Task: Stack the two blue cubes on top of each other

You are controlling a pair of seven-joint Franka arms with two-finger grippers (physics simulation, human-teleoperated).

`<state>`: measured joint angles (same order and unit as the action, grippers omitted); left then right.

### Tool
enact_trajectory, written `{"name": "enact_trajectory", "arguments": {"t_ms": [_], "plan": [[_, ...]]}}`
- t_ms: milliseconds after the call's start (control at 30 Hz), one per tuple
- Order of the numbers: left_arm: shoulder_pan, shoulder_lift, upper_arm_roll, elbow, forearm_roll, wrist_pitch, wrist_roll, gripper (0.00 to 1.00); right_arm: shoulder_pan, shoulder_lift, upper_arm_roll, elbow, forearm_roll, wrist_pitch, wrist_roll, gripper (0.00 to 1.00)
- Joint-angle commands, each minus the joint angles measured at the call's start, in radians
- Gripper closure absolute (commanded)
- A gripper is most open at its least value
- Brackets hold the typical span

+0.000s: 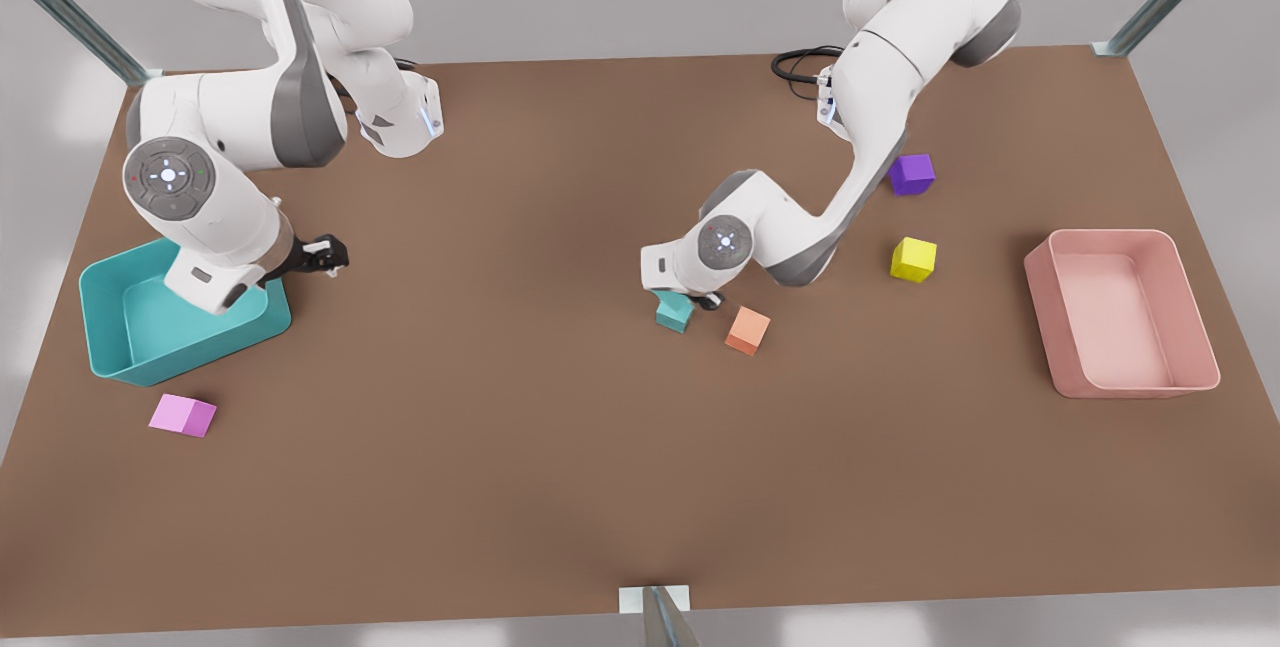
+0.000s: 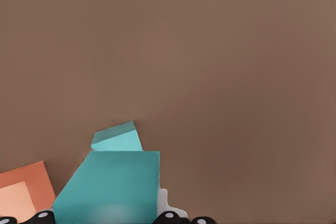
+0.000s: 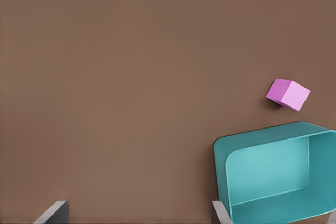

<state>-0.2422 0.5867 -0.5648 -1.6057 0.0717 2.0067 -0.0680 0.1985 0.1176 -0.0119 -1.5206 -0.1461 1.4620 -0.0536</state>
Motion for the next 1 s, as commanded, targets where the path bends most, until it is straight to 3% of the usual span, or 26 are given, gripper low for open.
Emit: {"name": "enact_trajectory", "arguments": {"t_ms": [0,233,600,633,667,967], "plan": [[-0.014,0.007,-0.004,0.003,0.005,-0.013,-1.070,0.39,-0.005,-0.001,0.000,0.000,0.002,-0.009,-0.048,0.00],[-0.020,0.076,0.016,-0.022,0.083,0.098,-1.069,0.39,-0.005,-0.001,0.000,0.000,0.000,-0.011,-0.055,0.00],[-0.019,0.108,0.017,-0.023,0.111,0.098,-1.069,0.36,-0.005,0.001,0.000,0.000,0.000,-0.011,-0.055,0.00],[-0.019,0.110,0.017,-0.023,0.112,0.098,-1.069,0.28,-0.005,0.001,0.000,0.000,0.000,-0.011,-0.055,0.00],[-0.019,0.110,0.019,-0.023,0.112,0.096,-1.067,0.00,-0.005,0.001,0.000,0.000,0.000,-0.011,-0.055,0.00],[-0.006,0.078,0.011,-0.022,0.112,0.057,-1.092,0.00,-0.005,0.001,0.000,0.000,0.000,-0.011,-0.055,0.00]]}}
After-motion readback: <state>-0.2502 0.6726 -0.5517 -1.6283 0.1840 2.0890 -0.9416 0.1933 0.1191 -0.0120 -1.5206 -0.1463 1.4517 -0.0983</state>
